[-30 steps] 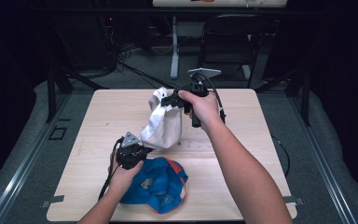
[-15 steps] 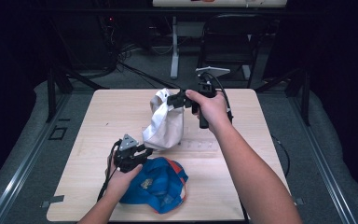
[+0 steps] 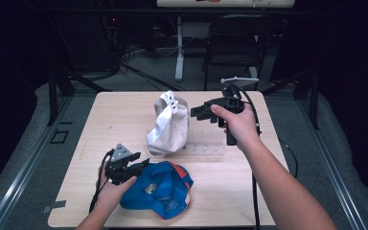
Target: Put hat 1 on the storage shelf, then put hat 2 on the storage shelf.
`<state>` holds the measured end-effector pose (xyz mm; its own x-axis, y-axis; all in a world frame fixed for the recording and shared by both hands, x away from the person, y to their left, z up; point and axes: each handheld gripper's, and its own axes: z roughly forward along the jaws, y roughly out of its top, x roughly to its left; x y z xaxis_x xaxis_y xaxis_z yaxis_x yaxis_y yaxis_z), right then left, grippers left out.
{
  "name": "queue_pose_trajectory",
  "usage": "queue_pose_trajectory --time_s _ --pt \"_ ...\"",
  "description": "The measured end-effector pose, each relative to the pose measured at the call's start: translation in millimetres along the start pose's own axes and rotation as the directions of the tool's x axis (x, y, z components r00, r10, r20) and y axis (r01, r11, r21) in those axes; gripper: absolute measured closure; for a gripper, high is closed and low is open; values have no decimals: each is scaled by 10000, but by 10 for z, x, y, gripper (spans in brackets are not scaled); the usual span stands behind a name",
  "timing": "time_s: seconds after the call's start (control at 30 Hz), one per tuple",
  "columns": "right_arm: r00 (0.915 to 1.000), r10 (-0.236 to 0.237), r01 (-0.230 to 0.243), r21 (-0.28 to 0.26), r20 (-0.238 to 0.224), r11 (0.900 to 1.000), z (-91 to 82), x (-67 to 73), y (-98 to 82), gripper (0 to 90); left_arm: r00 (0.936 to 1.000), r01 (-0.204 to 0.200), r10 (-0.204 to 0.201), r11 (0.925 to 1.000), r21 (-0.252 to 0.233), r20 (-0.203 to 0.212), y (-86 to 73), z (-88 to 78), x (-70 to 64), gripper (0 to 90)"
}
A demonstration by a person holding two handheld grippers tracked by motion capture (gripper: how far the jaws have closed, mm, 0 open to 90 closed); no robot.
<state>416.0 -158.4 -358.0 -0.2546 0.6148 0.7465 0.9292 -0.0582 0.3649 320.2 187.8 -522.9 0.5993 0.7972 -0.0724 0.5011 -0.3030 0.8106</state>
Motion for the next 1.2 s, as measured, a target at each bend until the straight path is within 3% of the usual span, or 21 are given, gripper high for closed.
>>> queue_pose_trajectory --time_s 0.23,0.33,0.4,0.67,1.1,1.2 --pt "9941 -870 889 -261 646 9957 -37 -176 -291 567 9995 193 -193 9998 -6 -251 -122 -131 108 526" --pt "9932 -962 985 -329 663 9946 -17 -219 -373 562 9987 379 -381 9993 -51 -348 -195 -126 162 525" --pt "9916 -1116 1140 -339 662 9929 19 -289 -504 556 9983 253 -245 9996 148 -533 -234 -129 200 522" --pt "9806 -1701 1727 -191 969 9848 124 -443 -801 539 9969 614 -612 9981 16 -485 -277 -150 264 506" --pt "9779 -1850 1865 -69 976 9824 250 -768 -1264 549 9965 609 -610 9981 -38 -566 -348 -196 253 503" --pt "9813 -1756 1760 18 792 9844 299 -890 -1427 550 9966 516 -506 9986 139 -658 -377 -231 239 502"
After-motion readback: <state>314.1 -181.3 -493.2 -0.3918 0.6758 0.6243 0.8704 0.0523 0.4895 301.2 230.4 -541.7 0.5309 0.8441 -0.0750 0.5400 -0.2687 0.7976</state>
